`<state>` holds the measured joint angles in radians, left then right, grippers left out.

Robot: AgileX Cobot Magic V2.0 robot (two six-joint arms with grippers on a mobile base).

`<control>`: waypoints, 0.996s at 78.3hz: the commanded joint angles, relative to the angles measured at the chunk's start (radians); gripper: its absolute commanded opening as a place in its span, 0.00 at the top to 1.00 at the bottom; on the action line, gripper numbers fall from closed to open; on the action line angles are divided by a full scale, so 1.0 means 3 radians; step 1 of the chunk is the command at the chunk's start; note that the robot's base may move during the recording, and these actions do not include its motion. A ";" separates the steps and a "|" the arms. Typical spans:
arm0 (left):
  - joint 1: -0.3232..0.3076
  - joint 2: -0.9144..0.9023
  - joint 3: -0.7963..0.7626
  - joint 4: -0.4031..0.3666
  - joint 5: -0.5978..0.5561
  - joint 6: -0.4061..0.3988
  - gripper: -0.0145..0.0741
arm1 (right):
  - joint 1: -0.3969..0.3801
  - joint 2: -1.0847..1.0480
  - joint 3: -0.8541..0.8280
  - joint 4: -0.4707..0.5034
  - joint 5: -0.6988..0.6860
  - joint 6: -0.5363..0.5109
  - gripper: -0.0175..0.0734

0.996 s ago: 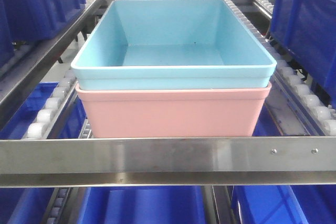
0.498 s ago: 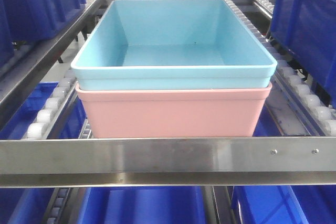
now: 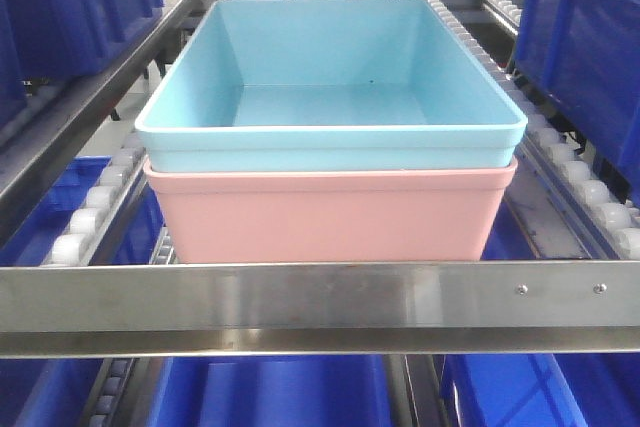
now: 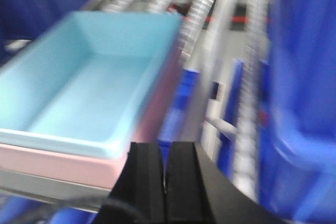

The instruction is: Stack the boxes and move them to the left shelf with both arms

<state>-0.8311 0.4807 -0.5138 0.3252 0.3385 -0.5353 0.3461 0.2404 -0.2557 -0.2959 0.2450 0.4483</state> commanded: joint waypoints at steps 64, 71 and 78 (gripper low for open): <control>-0.0028 0.0022 -0.0093 0.0041 -0.0264 0.0004 0.83 | -0.1047 -0.0903 0.0872 0.1044 -0.1059 -0.1428 0.75; -0.0028 0.0022 -0.0093 0.0041 -0.0264 0.0004 0.83 | -0.1047 -0.0903 0.0872 0.1044 -0.1059 -0.1428 0.75; -0.0028 0.0022 -0.0093 0.0041 -0.0264 0.0004 0.83 | -0.1047 -0.0903 0.0872 0.1044 -0.1059 -0.1428 0.75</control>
<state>-0.8311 0.4807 -0.5138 0.3265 0.3385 -0.5353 0.0384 -0.0110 0.0301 0.0166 0.0233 0.0188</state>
